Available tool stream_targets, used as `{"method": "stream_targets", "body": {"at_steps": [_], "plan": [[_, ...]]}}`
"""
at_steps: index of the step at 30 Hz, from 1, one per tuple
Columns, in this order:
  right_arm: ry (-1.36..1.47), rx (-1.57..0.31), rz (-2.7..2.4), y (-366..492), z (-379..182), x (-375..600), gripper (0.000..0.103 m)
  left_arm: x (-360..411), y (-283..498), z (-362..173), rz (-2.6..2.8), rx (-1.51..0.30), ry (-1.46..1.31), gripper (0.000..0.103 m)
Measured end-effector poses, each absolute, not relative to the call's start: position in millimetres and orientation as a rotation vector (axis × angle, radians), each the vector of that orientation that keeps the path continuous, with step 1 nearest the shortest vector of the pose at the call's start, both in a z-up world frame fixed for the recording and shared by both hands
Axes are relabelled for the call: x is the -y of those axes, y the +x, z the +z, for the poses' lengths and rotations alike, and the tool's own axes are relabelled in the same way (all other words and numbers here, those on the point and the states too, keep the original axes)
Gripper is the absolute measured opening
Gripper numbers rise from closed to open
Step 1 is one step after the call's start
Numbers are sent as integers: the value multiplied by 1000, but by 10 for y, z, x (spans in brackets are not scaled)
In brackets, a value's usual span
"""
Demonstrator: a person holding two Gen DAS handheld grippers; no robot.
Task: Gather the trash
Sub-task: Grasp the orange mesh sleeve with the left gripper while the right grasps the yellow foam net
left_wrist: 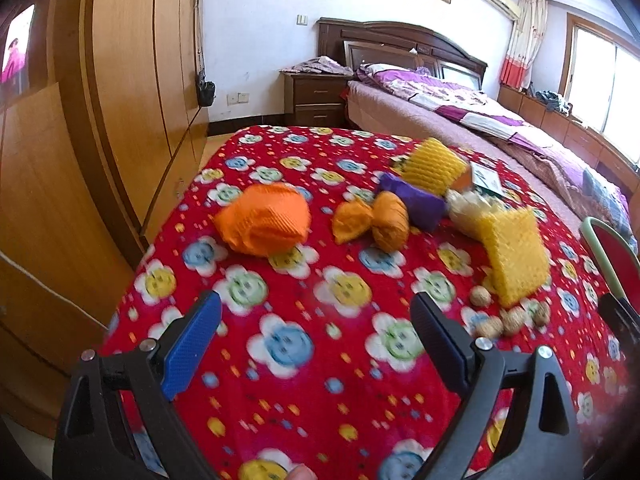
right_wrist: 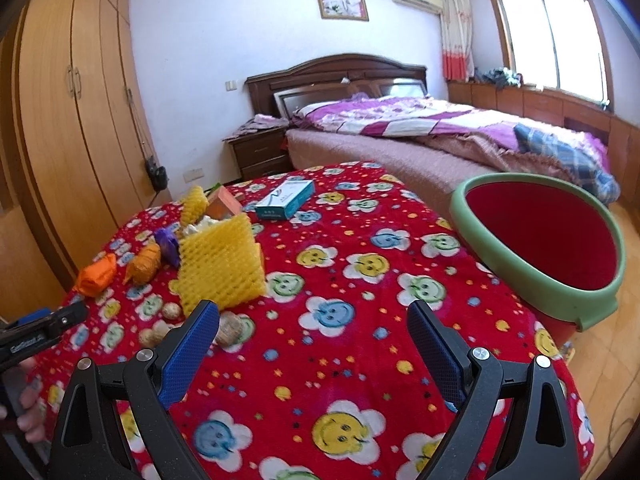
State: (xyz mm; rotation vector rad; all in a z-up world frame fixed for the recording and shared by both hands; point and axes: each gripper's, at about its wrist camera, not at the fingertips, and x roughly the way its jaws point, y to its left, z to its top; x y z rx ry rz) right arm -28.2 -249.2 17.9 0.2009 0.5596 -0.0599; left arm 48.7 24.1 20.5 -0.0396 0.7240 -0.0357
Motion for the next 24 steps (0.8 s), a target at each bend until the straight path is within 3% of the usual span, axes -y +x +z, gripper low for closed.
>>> {"method": "stream_targets", "body": {"at_steps": [9, 24], "plan": [[208, -636, -23, -7, 256, 2403, 98, -431, 1057, 312, -20, -769, 3, 94], [207, -777, 17, 507, 85, 2197, 95, -660, 1481, -19, -91, -873, -135, 61]]}}
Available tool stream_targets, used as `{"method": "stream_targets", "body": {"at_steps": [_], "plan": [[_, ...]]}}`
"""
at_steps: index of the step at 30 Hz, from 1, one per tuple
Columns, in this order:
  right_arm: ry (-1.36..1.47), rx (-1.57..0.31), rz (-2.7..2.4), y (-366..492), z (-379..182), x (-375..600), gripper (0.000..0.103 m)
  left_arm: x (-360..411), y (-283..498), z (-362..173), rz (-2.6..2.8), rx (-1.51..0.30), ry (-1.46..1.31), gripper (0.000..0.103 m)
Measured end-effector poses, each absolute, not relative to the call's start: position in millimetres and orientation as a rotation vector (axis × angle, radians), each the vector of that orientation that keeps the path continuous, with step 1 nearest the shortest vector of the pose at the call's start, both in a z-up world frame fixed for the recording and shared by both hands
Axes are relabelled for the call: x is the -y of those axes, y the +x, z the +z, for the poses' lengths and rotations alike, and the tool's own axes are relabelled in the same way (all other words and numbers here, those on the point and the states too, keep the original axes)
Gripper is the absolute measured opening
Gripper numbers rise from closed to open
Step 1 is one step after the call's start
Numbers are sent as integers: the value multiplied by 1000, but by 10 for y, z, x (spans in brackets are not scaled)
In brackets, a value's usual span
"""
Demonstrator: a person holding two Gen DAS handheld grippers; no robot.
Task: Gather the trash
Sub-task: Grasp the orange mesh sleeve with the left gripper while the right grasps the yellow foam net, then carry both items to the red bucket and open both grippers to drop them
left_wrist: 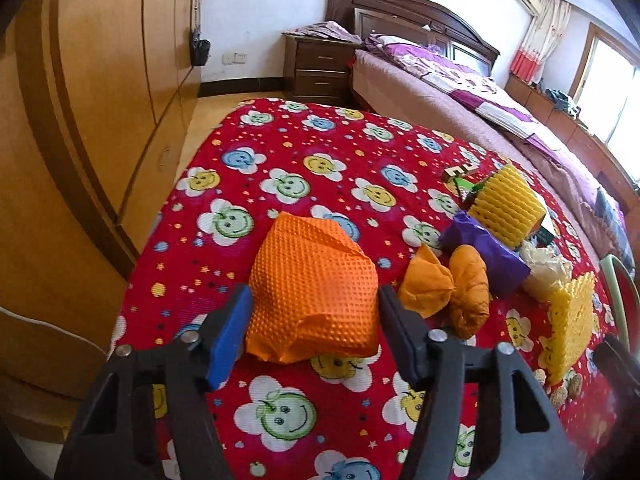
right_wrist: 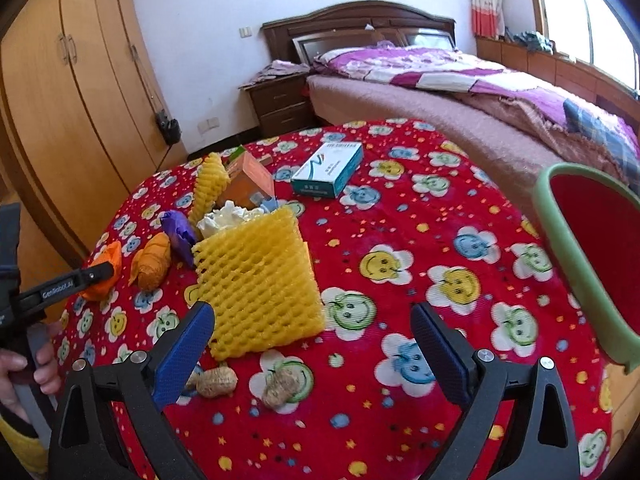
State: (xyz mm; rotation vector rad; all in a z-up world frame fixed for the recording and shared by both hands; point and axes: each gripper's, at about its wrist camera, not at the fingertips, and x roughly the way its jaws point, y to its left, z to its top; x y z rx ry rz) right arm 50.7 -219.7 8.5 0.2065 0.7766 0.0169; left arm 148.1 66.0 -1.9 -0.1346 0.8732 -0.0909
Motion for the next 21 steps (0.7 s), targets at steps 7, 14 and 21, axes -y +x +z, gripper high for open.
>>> {"method": "stream_targets", "body": {"at_steps": [7, 14, 21], "plan": [[259, -837, 54, 668, -46, 2133, 56, -608, 1472, -5, -167, -871, -154, 42], [254, -772, 82, 517, 82, 2083, 12, -525, 1392, 72, -231, -858, -162, 25], [232, -676, 112, 251, 318, 2052, 9, -490, 1211, 244, -265, -826, -200, 24]]}}
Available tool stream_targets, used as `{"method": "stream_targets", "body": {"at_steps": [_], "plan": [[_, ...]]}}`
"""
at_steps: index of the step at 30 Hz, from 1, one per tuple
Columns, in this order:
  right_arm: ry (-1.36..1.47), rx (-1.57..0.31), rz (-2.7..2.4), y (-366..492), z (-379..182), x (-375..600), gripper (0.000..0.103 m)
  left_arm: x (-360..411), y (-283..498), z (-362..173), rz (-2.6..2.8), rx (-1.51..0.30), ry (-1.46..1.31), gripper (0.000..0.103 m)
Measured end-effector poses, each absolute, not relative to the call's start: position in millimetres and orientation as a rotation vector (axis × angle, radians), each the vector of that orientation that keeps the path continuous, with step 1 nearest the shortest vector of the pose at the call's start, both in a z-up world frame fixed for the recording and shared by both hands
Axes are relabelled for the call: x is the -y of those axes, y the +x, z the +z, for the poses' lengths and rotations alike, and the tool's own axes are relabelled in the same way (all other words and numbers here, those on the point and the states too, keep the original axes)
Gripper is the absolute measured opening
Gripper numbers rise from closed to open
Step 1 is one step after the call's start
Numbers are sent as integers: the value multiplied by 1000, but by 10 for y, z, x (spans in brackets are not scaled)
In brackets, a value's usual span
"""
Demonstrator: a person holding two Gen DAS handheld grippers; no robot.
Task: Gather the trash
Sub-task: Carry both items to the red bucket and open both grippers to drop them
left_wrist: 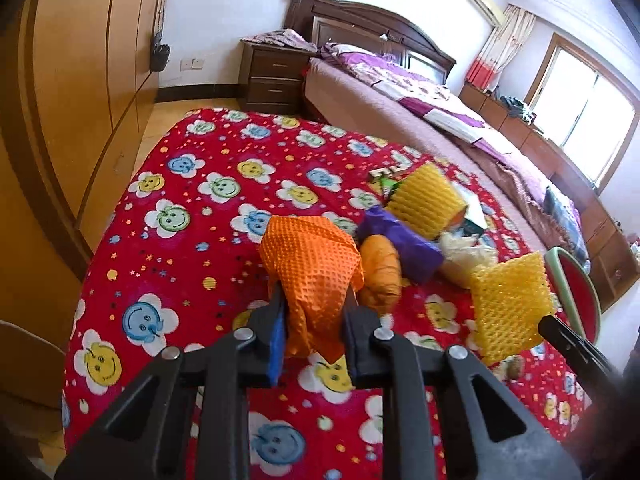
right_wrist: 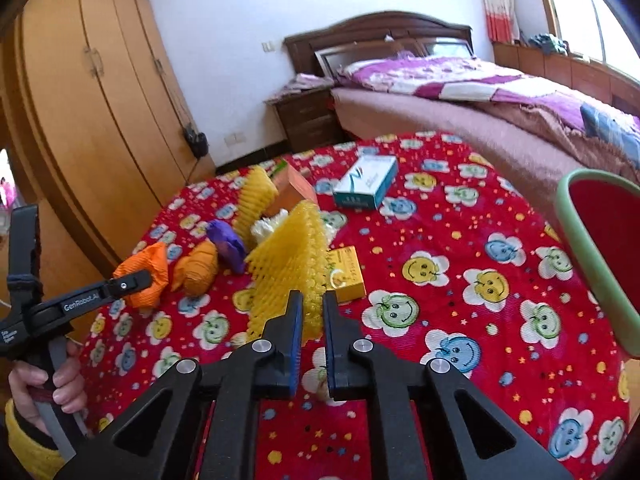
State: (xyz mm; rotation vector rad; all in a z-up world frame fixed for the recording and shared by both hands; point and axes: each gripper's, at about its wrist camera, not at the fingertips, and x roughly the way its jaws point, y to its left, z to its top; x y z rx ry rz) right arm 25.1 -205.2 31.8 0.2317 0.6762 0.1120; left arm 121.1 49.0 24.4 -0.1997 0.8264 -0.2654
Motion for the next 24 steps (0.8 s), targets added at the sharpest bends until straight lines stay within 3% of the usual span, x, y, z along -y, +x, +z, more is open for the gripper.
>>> {"method": "stream_targets", "body": {"at_steps": [24], "plan": [[289, -419, -53, -577, 996, 2829, 9, 541, 630, 999, -522, -725, -143, 23]]}}
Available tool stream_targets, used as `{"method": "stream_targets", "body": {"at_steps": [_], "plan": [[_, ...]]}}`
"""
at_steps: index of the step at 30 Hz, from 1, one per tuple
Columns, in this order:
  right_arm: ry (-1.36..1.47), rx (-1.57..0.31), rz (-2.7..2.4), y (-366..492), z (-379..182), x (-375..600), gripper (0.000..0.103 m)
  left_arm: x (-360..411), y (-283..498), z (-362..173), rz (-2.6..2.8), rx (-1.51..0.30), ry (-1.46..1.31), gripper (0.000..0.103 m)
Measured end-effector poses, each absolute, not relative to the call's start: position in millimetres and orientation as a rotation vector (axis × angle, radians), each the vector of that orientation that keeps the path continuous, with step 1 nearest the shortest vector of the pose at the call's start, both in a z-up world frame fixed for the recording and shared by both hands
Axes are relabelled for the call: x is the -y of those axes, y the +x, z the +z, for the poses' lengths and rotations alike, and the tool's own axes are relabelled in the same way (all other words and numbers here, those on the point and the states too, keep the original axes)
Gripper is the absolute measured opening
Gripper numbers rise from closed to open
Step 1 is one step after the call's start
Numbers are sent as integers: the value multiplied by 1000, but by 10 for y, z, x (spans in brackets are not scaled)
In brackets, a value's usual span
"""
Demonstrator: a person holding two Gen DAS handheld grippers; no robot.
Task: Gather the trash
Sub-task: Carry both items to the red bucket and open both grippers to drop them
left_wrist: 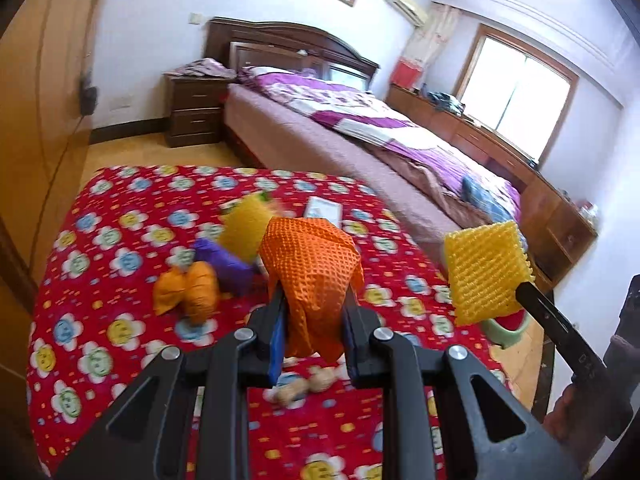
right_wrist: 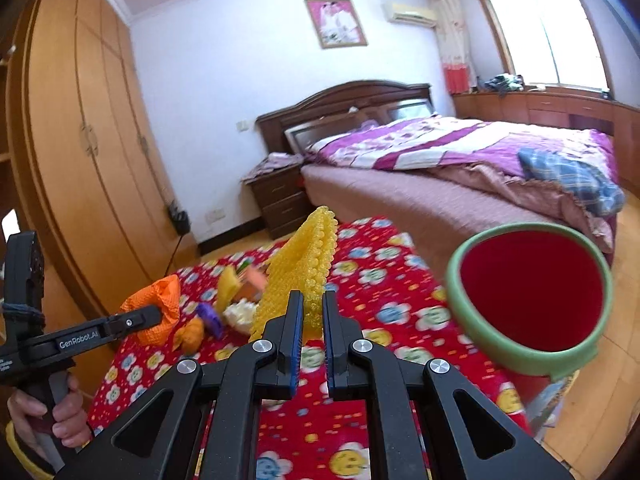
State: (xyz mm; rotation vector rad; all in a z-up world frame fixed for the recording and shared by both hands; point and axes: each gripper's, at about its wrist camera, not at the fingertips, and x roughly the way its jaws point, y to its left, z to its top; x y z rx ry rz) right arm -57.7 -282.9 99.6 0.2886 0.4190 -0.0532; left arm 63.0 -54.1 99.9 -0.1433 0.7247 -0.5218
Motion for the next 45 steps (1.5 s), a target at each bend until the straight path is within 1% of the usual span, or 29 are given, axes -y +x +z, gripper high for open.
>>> {"method": "stream_targets", "body": {"at_steps": [8, 15, 29, 33, 34, 36, 38, 40, 42, 45], "plan": [[346, -377, -168, -783, 1002, 3368, 9, 1241, 604, 1147, -630, -713, -55, 23], [378, -360, -284, -942, 920, 3813, 9, 1907, 621, 1127, -717, -717, 26, 23], [453, -407, -445, -1048, 523, 4553, 9, 3131, 681, 819, -849, -744, 178, 23], [462, -420, -469, -1064, 428, 4682, 12, 3383, 709, 723, -889, -765, 192, 24], [462, -421, -473, -1065, 420, 4696, 12, 3431, 707, 702, -902, -766, 192, 25], [469, -426, -481, -1069, 392, 4735, 12, 3512, 690, 670, -915, -767, 207, 36], [479, -432, -482, -1068, 367, 4762, 13, 3575, 663, 646, -918, -758, 228, 41], [490, -438, -482, -1067, 338, 4795, 14, 3606, 647, 636, -918, -750, 246, 42], [499, -441, -483, -1069, 318, 4816, 19, 3617, 629, 626, -915, -747, 257, 42], [512, -444, -479, -1076, 307, 4825, 24, 3605, 623, 612, -910, -748, 261, 42]]}}
